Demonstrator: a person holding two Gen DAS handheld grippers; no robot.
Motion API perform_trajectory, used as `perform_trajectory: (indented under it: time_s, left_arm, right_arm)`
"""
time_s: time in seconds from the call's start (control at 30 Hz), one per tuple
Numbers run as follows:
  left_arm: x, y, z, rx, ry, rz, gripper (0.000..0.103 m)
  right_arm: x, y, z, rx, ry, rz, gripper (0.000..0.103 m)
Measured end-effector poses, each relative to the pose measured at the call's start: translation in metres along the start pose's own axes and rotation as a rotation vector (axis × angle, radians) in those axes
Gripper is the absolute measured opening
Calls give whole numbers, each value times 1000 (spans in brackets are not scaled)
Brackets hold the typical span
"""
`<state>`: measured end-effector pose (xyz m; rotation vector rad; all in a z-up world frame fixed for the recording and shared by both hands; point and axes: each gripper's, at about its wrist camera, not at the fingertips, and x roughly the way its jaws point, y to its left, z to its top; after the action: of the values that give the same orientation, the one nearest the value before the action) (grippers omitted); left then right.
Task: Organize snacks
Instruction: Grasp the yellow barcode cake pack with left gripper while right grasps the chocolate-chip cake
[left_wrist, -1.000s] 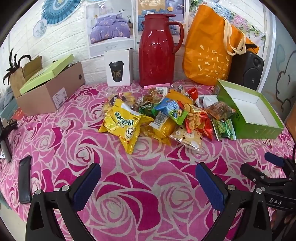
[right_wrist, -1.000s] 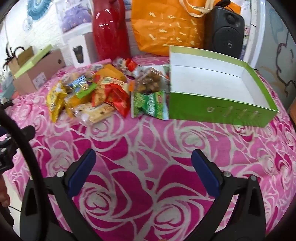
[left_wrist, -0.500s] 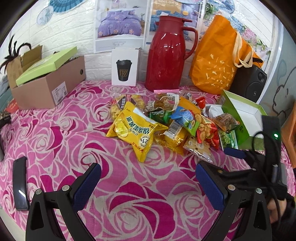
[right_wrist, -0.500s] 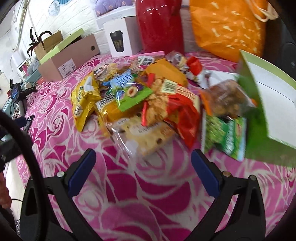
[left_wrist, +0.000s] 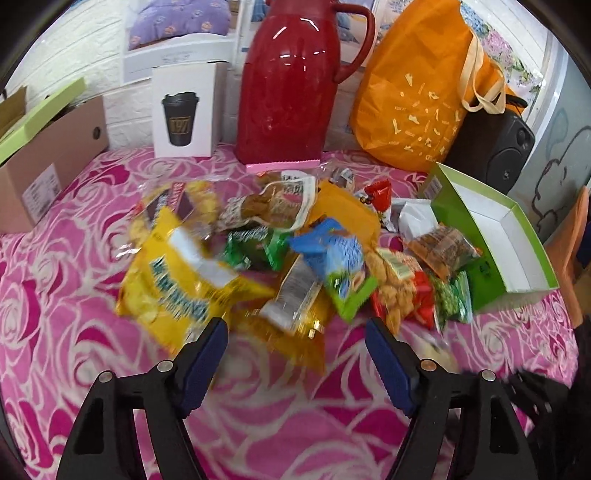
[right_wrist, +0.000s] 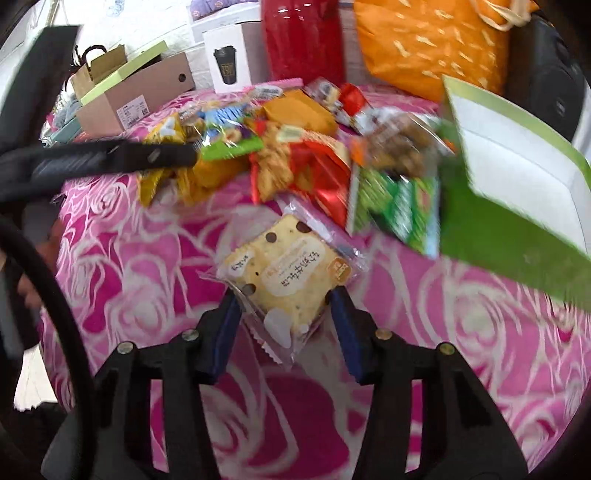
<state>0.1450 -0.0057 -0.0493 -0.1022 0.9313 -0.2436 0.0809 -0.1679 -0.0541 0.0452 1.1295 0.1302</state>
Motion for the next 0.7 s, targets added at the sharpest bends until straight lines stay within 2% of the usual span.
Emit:
perform_trajectory:
  time_s: [0.07, 0.1, 0.13, 0.17, 0.2, 0.37, 0.43, 0.5, 0.6, 0.7]
  left_arm:
    - [15, -5, 8, 10, 9, 11, 78]
    - [21, -7, 10, 19, 13, 31, 73]
    - [26, -9, 10, 40, 13, 54, 66]
    - [29, -10, 8, 65, 25, 55, 47]
    - [28, -9, 5, 70, 40, 51, 44]
    - [0, -2, -21, 53, 77, -5, 42]
    - [-11, 0, -34, 48, 87, -23, 43]
    - [-21, 2, -47, 37, 87, -34, 47]
    - [-23, 0, -48, 29, 84, -38, 51]
    - [-23, -8, -42, 56, 86, -54, 51]
  right_arm:
    - [-4, -5, -6, 40, 17, 10, 55]
    - [-5, -6, -7, 57, 15, 17, 61]
    - [-6, -5, -9, 66, 12, 23, 66]
    - [-7, -4, -10, 73, 6, 24, 67]
    - [-7, -3, -8, 76, 1, 23, 67]
    - [-2, 2, -6, 84, -1, 24, 70]
    - [-1, 3, -6, 79, -3, 21, 76]
    - [3, 5, -5, 83, 8, 18, 77]
    - [7, 2, -9, 131, 30, 23, 77]
    - [10, 0, -1, 184, 35, 54, 77]
